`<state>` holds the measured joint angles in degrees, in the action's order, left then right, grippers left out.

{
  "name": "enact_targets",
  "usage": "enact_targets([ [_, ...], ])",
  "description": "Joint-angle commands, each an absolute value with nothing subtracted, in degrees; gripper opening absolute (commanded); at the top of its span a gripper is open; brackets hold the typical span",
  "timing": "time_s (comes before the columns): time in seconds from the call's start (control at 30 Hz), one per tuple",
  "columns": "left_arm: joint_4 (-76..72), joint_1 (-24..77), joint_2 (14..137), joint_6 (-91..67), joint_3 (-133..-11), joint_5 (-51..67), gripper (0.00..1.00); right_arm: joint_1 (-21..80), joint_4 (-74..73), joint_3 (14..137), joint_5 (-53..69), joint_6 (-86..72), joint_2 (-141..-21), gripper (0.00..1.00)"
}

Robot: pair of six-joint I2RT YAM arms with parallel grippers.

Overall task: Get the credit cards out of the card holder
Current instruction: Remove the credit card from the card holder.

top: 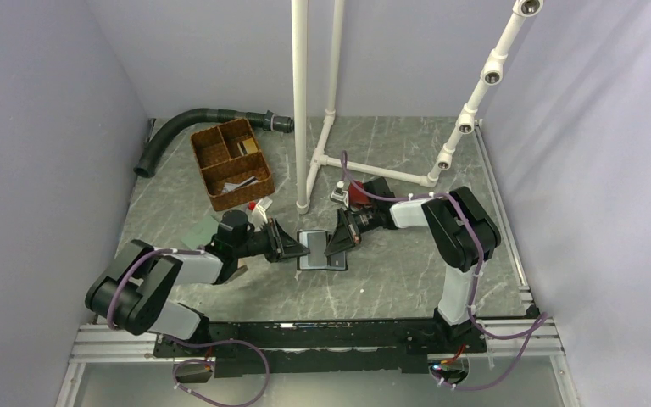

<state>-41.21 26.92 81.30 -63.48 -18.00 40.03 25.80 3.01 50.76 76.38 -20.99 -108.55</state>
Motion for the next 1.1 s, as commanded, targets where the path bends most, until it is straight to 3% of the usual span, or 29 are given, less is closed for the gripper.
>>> enact_targets([
  [0.0, -45.0, 26.8, 82.9, -63.3, -19.4, 43.3, 0.22, 26.1, 4.2, 52.3, 77.1, -19.8, -108.6, 0.00],
  [0.13, -46.9, 26.8, 84.4, -64.1, -19.7, 43.7, 0.20, 26.2, 3.0, 52.7, 76.5, -18.9, -109.0, 0.00],
  [0.3, -50.2, 26.8, 85.9, -65.3, -19.4, 44.4, 0.00, 26.2, 1.9, 53.0, 75.8, -17.9, -109.6, 0.00],
  [0.53, -50.9, 26.4, 86.4, -65.3, -18.0, 44.2, 0.00, 26.2, 0.3, 53.2, 74.9, -15.9, -110.1, 0.00],
  [1.07, -31.3, 23.3, 78.0, -58.0, -15.9, 40.2, 0.01, 26.2, -2.7, 53.0, 73.0, -14.1, -111.9, 0.00],
])
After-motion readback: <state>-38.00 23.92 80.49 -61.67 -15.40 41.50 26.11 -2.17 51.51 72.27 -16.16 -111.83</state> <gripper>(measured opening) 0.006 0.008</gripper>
